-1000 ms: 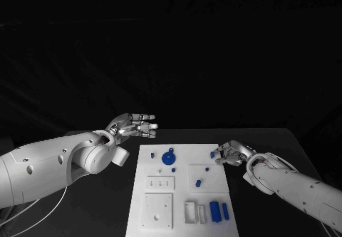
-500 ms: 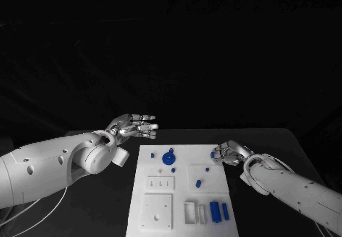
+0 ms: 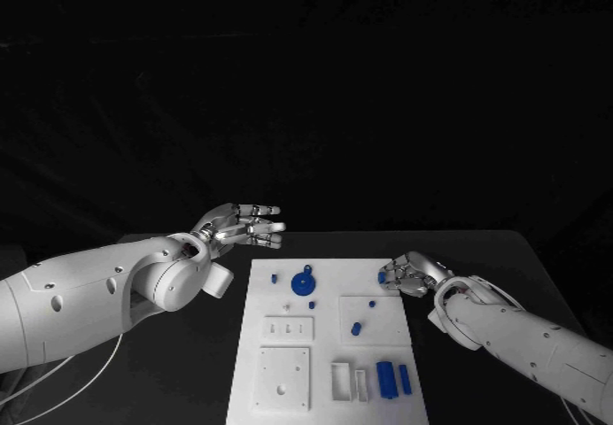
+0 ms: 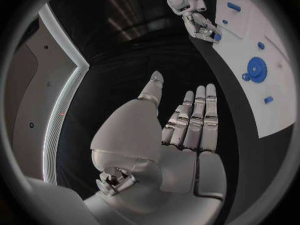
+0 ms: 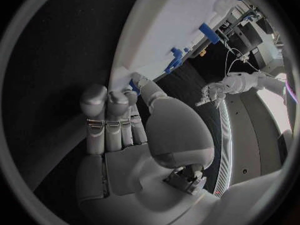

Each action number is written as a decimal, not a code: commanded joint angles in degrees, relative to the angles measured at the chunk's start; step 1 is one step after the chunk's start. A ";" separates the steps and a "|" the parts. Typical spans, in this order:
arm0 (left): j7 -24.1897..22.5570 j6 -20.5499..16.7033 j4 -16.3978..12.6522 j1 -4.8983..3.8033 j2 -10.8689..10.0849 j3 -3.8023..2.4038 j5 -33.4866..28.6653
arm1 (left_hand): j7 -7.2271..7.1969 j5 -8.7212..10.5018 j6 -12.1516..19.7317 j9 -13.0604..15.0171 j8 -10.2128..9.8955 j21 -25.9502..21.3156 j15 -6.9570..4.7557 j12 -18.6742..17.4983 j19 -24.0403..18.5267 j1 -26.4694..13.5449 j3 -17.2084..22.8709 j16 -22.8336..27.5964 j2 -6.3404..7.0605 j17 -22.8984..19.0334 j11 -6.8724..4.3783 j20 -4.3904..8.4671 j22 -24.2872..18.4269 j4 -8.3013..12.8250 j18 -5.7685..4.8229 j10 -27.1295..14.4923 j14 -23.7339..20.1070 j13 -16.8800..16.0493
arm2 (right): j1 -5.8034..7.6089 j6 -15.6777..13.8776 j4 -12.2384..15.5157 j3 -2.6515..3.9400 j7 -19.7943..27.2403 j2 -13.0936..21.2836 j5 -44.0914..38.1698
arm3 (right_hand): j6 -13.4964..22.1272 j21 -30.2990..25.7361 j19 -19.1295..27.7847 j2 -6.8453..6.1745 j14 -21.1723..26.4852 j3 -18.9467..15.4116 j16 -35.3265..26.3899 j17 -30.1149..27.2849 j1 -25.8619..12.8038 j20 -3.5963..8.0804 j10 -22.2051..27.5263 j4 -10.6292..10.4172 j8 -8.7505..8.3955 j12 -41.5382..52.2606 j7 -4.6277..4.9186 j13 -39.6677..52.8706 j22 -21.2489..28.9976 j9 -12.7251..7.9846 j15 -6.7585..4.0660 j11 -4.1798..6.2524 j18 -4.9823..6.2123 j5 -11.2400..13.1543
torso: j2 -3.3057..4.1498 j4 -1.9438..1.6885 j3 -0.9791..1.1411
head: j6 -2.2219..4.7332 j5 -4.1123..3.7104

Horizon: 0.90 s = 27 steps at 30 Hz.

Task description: Assemble the parts on the task board

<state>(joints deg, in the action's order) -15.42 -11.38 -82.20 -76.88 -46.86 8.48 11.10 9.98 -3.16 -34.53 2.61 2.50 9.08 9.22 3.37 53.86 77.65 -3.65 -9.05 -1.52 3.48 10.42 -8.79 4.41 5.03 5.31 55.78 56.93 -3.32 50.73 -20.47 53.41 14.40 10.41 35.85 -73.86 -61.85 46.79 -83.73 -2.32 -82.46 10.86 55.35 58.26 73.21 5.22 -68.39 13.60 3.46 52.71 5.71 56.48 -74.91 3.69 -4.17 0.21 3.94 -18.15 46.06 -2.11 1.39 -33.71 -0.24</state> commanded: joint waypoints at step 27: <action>0.15 1.77 -0.11 -0.01 0.07 -0.02 0.42 | 1.82 -0.23 0.38 0.07 0.19 -0.26 0.15 0.21 0.17 0.11 0.12 0.23 -0.28 0.07 -0.05 0.21 -0.08 0.27 -0.77 0.22 0.26 -0.04 | -0.29 0.97 0.14 -0.13 -1.59 -0.46 -1.31 | -2.62 0.11 0.01 1.06 -0.05 0.93 0.17 0.04 0.00 0.45 -0.01 0.18 0.11 0.23 -0.45 0.19 -5.81 0.13 -0.40 0.59 -0.13 2.95 | -0.01 0.02 0.11 | -0.16 0.01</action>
<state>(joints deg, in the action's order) -15.00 -10.74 -82.20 -76.89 -46.87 8.49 11.15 10.02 -3.16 -34.50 2.60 2.50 9.08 9.22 3.37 53.86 77.65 -3.64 -9.05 -1.52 3.48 10.43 -8.80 4.41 5.03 5.31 55.78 56.93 -3.31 50.71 -20.36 53.73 14.41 10.01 35.42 -74.08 -64.23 46.79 -83.73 -1.71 -82.46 11.52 55.35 58.29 73.28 5.22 -68.39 13.82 3.43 52.71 5.25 56.63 -74.91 3.75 -4.17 0.24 3.94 -15.52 46.07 -2.07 1.49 -33.85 -0.27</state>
